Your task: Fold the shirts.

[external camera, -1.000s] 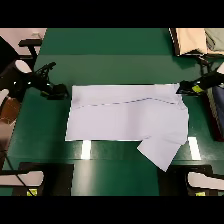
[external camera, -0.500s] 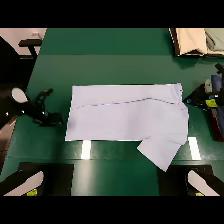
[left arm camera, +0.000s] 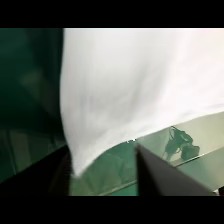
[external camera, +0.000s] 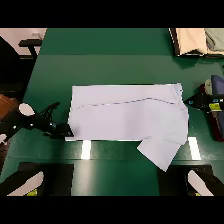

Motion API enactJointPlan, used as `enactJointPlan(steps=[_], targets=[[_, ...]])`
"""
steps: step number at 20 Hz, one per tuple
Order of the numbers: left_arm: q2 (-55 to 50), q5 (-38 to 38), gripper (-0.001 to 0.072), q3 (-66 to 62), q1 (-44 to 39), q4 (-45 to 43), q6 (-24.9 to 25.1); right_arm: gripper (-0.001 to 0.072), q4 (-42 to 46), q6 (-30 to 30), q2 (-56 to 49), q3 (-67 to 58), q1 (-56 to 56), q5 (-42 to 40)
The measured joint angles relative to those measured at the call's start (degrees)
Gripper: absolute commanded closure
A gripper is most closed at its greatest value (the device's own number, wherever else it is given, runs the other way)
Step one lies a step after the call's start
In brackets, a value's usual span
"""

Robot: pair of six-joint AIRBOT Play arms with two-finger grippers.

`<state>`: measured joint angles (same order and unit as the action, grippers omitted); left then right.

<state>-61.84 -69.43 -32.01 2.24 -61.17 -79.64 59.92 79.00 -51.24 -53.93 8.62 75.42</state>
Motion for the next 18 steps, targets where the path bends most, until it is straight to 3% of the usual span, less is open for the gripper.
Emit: enactJointPlan(steps=[6, 10, 18], targets=[[1.9, 0.7, 0.0683, -1.1, -1.0, 2.4, 0.2, 0.0325, 9.7, 0.0, 0.3, 1.3, 0.8, 5.7], [4.9, 0.8, 0.0683, -3.2, -1.1, 2.9, 0.2, 0.0323, 14.8, 0.0, 0.1, 9.0, 7.0, 8.9], [6.5, 0.9, 0.0682, -4.4, -1.2, 3.2, 0.2, 0.0329, 12.7, -0.5, -7.5, 22.8, 15.4, 6.7]])
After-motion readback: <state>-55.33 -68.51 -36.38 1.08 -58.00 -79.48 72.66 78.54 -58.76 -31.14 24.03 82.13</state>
